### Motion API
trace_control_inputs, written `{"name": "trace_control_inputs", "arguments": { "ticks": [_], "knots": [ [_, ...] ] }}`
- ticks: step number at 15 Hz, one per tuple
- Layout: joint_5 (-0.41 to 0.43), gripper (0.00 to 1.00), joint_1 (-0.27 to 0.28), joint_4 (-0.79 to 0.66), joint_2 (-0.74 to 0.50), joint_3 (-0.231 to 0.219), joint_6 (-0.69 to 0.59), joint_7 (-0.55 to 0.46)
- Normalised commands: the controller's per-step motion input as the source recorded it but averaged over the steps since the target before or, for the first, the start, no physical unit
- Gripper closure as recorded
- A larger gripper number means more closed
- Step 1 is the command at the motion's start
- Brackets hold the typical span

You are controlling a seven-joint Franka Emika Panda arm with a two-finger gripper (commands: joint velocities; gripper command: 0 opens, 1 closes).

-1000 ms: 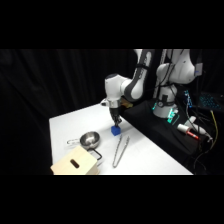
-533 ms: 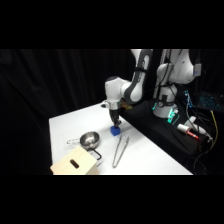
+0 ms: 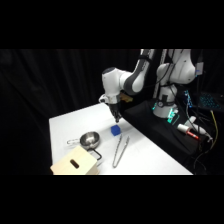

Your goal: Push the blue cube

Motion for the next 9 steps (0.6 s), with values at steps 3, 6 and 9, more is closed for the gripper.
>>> {"name": "trace_control_inputs", "arguments": {
  "ticks": [3,6,9],
  "knots": [
    [-0.248,0.95,0.113,0.23,-0.23,-0.066,-0.43,0.34],
    [-0.204,0.95,0.094,0.22,-0.17,-0.05,-0.31,0.28],
    [-0.15,0.95,0.084,0.19,-0.17,-0.032,-0.28,0.19]
  ]
}}
